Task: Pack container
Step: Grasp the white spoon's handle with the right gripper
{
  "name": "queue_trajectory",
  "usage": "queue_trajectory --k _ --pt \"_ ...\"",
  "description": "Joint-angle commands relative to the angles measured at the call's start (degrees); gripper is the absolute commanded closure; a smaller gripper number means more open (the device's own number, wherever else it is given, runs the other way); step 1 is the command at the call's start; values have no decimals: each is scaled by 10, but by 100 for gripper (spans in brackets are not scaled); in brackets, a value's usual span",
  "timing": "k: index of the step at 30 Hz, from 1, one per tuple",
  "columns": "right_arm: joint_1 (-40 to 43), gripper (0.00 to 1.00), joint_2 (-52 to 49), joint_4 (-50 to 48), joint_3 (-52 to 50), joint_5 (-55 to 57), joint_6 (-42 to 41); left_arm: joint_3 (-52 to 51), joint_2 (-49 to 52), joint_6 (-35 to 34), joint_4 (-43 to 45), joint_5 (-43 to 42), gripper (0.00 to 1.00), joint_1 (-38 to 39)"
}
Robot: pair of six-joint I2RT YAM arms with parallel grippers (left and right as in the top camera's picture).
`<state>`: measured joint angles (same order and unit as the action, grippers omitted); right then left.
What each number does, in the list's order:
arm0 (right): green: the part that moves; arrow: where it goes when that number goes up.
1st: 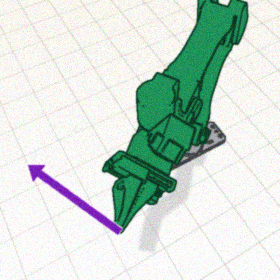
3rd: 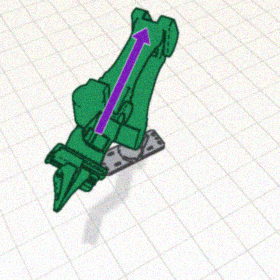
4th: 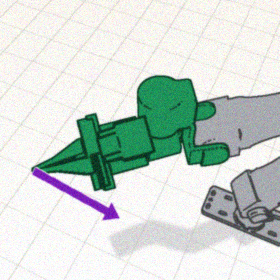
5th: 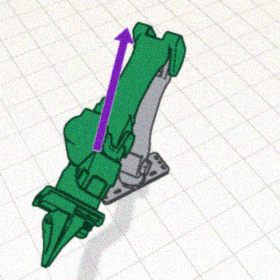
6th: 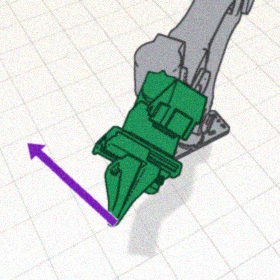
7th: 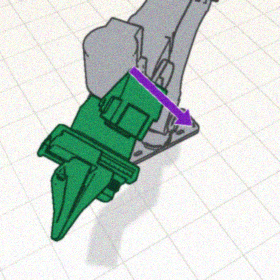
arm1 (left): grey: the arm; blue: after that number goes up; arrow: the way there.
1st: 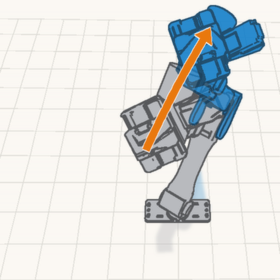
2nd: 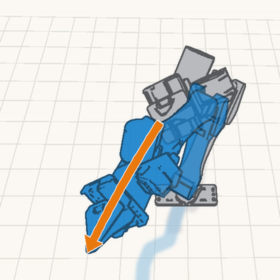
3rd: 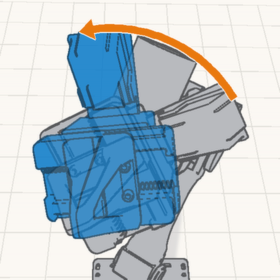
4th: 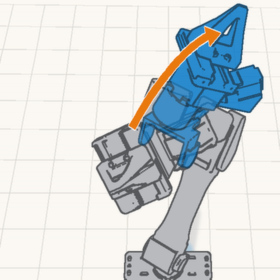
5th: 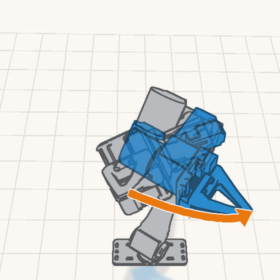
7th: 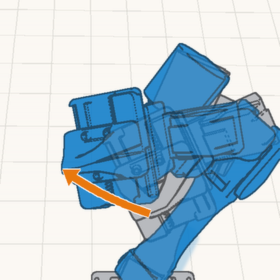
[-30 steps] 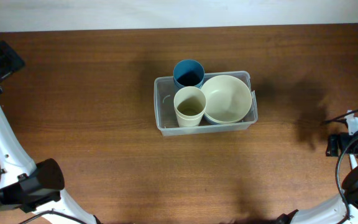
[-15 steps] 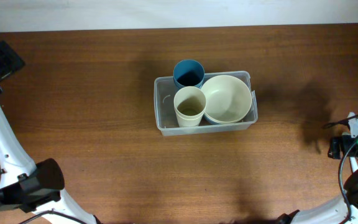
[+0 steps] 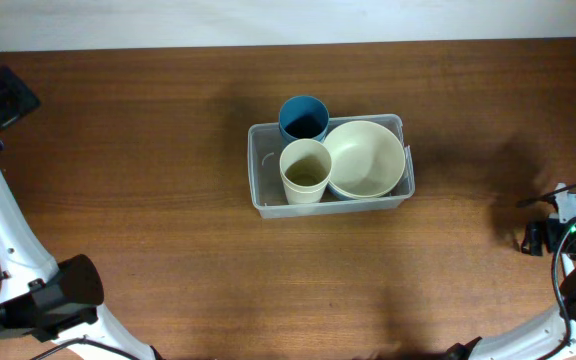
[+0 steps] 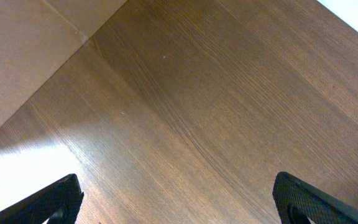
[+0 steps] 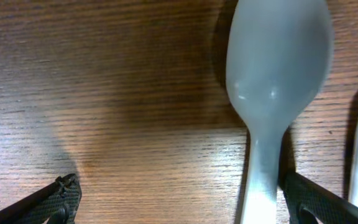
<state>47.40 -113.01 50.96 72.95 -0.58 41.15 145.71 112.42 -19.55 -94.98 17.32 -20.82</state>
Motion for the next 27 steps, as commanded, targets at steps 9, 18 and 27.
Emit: queue_trajectory --k 9,18,27 --pt "22 36 -16 -9 -4 -2 4 -4 7 -8 -1 -2 0 -3" --pt "22 84 -16 -9 -4 -3 4 -4 7 -8 -1 -2 0 -3" --pt "21 96 -16 -9 20 -7 -31 -4 7 -8 -1 -2 0 -3"
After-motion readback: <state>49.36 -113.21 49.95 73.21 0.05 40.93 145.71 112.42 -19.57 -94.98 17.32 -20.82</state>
